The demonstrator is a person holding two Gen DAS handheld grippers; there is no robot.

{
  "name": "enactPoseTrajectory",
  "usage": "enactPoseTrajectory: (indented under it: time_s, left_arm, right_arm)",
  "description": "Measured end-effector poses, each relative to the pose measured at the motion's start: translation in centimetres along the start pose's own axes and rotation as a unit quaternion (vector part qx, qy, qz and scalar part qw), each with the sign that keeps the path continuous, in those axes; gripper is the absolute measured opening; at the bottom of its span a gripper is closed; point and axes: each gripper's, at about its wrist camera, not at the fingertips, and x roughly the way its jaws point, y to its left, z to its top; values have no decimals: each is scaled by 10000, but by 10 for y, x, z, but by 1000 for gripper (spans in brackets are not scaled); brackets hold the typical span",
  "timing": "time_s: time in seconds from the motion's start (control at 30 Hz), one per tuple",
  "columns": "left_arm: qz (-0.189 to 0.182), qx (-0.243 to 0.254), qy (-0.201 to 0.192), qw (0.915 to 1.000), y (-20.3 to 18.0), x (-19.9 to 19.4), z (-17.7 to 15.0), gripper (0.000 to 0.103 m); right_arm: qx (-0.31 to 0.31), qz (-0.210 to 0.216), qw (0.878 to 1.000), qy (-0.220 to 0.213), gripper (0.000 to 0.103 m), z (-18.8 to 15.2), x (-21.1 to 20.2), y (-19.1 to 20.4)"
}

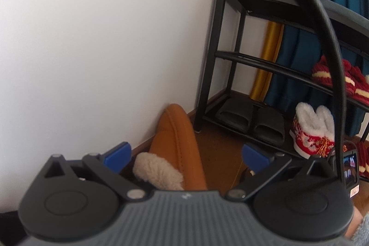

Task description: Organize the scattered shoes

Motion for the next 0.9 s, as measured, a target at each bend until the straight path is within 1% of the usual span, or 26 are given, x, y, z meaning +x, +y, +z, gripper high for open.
enactPoseTrajectory:
  time_s: [0.07,0.13,0.23,0.37,0.47,0.5,0.53,0.73,0.77,0.9]
  left_arm:
    - [-1,-79,24,10000,2,1,1,103]
    - [-5,-114,73,9999,3,3,1,103]
    - [-10,-86,75,9999,2,2,1,103]
    - [-24,-66,-11,10000,1,-1,1,103]
    - [-40,-97,-51,9999,2,-3,2,103]
    - [-44,-106,-58,9999,3,-3,2,103]
    - [-48,-116,-60,9999,3,-4,2,103]
    - [-58,-127,-125,9998,4,-8,3,103]
    - [-58,-137,-141,9998,5,-8,3,103]
    - [-68,-202,-170,9996,6,-11,4,103]
  right_arm:
    - [-357,-85,9990,-238,24,4,-8,5]
    - [-569,-170,9971,-479,22,7,-16,7]
    - [-672,-289,9954,-613,22,8,-22,8]
    - [-636,-287,9949,-732,21,6,-29,10]
    - [-711,-329,9896,-1206,21,1,-47,21]
    - [-715,-329,9889,-1256,20,2,-47,21]
    - [-717,-362,9868,-1404,20,2,-55,26]
    - [-472,-564,9764,-2029,18,25,-81,36]
    - [-391,-544,9731,-2206,18,34,-87,35]
    - [-477,-585,9607,-2672,17,62,-108,39]
